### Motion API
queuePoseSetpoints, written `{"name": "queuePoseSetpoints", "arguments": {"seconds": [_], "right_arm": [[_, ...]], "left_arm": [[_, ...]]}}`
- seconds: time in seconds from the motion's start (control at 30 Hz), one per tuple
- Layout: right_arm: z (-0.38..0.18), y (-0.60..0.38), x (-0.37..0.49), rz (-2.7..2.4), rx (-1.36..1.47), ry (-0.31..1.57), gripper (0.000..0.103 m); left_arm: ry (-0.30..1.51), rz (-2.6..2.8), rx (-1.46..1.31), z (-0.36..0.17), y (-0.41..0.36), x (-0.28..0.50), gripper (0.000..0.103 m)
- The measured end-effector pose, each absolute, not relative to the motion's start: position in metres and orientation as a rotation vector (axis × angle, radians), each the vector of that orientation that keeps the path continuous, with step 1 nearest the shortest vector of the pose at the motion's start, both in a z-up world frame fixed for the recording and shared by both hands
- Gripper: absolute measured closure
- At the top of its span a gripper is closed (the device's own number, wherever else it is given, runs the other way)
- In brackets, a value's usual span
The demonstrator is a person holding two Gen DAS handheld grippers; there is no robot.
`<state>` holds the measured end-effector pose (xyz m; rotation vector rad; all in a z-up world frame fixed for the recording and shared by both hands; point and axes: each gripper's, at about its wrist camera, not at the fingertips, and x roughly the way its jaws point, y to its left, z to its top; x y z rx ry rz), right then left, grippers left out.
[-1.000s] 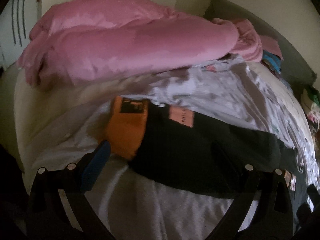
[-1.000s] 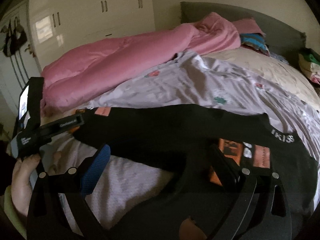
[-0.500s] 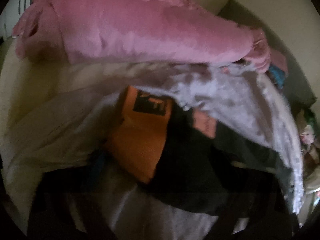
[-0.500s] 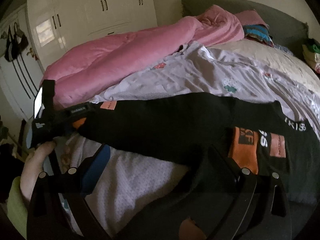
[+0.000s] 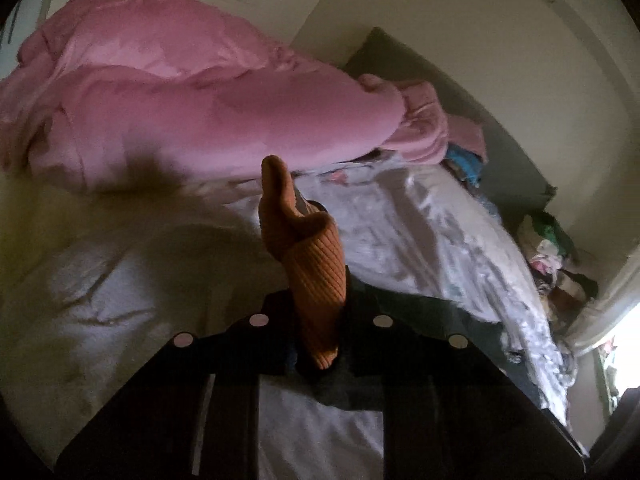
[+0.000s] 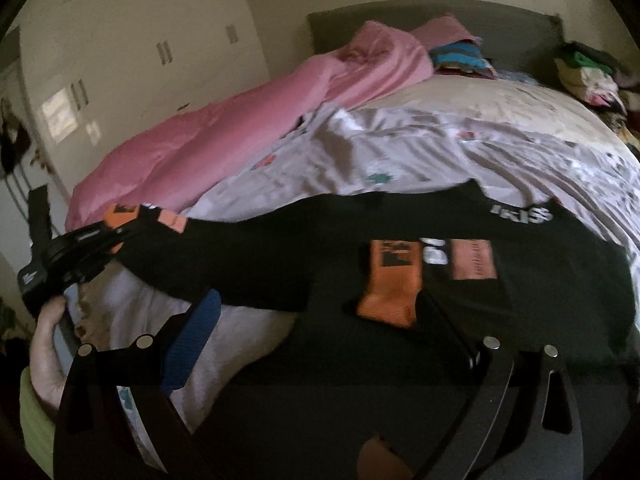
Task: Fold small clothes
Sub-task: 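Carry the sleeve across the shirt body toward the right gripper and release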
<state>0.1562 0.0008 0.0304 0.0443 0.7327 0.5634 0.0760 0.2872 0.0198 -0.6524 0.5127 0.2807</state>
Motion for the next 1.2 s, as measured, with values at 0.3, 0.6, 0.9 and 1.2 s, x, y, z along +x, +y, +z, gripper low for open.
{"name": "queuePoseSetpoints", "arguments": {"seconds": [0.3,0.6,0.9,1.2], "right_arm": [[0.042,-0.066,0.154,0.434,0.146,0.703,0.006],[0.055,-0.116,0.149,0.337,0.185,0.656,0.006],[0.061,-0.152,0.14,0.294,0.237,0.633,0.006],[0.062,-0.184,0.133,0.252,0.282,0.615,0.006]], "left_arm": [[0.488,0.191,-0.588,0.054,0.245,0.082,0.094],[0.499,0.163,-0.543,0.07,0.216,0.09,0.094],[0.494,0.1,-0.491,0.086,0.179,0.098,0.094],[0.496,0.005,-0.443,0.099,0.132,0.11,0.094]]}}
